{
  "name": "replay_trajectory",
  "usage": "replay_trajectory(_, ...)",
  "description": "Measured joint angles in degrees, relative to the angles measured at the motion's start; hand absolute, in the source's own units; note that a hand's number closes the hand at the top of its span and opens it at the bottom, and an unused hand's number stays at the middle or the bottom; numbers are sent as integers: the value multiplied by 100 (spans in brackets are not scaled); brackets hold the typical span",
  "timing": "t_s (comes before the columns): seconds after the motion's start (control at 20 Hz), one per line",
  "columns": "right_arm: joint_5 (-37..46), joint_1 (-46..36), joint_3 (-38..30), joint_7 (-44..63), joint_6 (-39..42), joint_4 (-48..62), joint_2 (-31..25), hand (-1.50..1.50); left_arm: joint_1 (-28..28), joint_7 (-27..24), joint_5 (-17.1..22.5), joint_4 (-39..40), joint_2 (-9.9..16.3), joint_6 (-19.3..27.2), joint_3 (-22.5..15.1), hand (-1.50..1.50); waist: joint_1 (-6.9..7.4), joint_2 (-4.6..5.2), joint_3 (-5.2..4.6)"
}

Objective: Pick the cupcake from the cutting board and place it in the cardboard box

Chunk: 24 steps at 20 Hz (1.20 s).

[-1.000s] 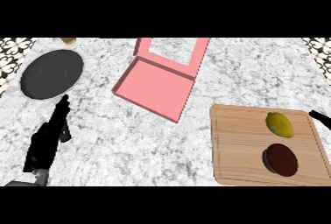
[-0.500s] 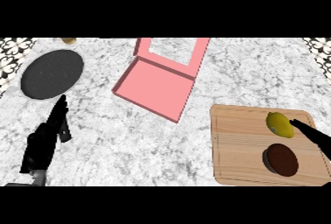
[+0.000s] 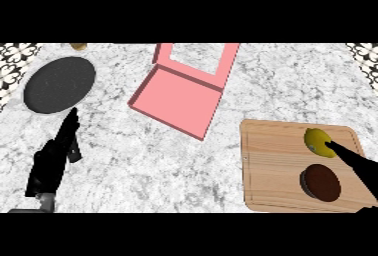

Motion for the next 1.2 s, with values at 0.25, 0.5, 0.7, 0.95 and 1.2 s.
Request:
replay_trajectory(0.25,390,-7,-81,-54,119,20,418,-150,32,123,-237,-137,-212,-53,52,0,3,0,0)
replay_trajectory(0.5,767,28,-263,-374,160,286,716,-150,-59,80,-415,3,-394,-165,188,0,-1,1,0)
replay_trajectory(0.7,1092,52,-239,-480,112,397,1060,-150,-59,172,-463,-129,-417,-326,349,0,2,0,0)
replay_trajectory(0.95,1314,-110,-422,-669,210,653,1253,-150,61,105,-604,-160,-553,-430,431,0,7,-3,-4)
replay_trajectory(1.2,1617,-73,-447,-758,249,675,1491,-150,35,95,-737,-120,-676,-509,536,0,2,-8,-12)
